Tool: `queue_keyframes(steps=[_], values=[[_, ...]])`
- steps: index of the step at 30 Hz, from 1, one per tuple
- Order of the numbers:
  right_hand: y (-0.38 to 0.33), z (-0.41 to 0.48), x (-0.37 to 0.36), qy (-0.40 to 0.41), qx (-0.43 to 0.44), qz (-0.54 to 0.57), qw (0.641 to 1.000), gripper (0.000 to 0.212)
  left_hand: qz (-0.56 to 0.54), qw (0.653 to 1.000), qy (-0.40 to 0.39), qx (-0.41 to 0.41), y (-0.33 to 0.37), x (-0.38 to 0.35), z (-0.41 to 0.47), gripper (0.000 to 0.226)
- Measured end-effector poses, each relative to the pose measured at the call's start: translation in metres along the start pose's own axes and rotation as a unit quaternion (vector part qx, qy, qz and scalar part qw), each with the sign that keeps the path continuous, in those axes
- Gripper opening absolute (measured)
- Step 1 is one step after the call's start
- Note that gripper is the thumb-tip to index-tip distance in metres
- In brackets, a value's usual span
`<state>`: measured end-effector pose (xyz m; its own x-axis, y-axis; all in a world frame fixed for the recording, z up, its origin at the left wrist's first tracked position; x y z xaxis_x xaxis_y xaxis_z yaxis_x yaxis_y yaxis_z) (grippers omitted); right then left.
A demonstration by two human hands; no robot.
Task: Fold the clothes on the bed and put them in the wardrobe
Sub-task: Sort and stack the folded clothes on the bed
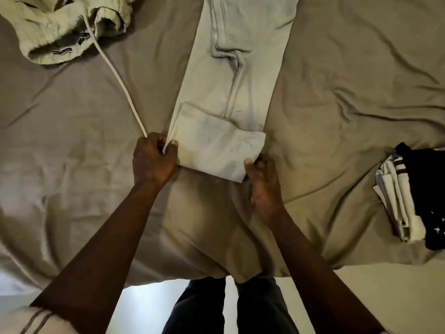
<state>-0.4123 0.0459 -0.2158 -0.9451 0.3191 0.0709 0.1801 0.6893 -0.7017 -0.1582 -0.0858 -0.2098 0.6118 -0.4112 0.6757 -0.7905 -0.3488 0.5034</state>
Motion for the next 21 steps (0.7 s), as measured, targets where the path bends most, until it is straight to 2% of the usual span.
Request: queue_keyframes(steps=[2,5,8,10,13,14,16,19,21], values=[[0.014,-0.008,0.002,-0.005,0.010,-0.017,1.000,0.056,0.002,1.000,-0.001,-0.004,0.001,0.000,0.001,0.033],[0.011,-0.011,0.001,0.003,0.044,-0.045,0.998,0.065,0.006,1.000,-0.001,-0.002,0.001,0.000,0.002,0.031],[0.011,-0.010,0.010,0.066,0.033,0.018,0.997,0.067,-0.011,1.000,0.005,0.013,0.000,0.002,0.001,0.028],[0.013,-0.008,0.011,0.075,0.014,0.017,0.997,0.053,-0.023,0.999,0.011,0.022,-0.001,0.004,0.000,0.025],[0.007,-0.008,0.011,0.097,0.005,-0.039,0.995,0.018,-0.012,1.000,0.016,0.023,0.003,0.008,-0.004,0.015],[0.005,-0.007,0.010,0.098,0.007,-0.058,0.993,0.015,-0.004,1.000,0.017,0.022,0.004,0.009,-0.005,0.014],[0.004,-0.007,0.011,0.111,0.016,-0.095,0.989,0.019,0.000,0.999,0.015,0.030,0.002,0.009,-0.005,0.017],[0.001,-0.010,0.022,0.192,0.021,-0.102,0.976,0.026,-0.001,0.999,0.014,0.041,-0.002,0.008,-0.006,0.022],[-0.004,-0.010,0.021,0.185,-0.005,-0.104,0.977,0.028,-0.013,0.999,0.016,0.049,-0.002,0.008,-0.008,0.022]])
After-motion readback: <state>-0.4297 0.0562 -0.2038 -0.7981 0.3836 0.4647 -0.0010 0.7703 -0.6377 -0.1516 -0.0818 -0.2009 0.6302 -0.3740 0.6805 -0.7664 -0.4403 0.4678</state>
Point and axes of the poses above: each hand's wrist, its own z-axis towards the middle knuckle, its own x-axis out of the back of the hand, y = z × x, the point moved 7 cm from there along z, towards the middle knuckle, and after that the axes turned 10 degrees about -y, right-handed, at the moved point
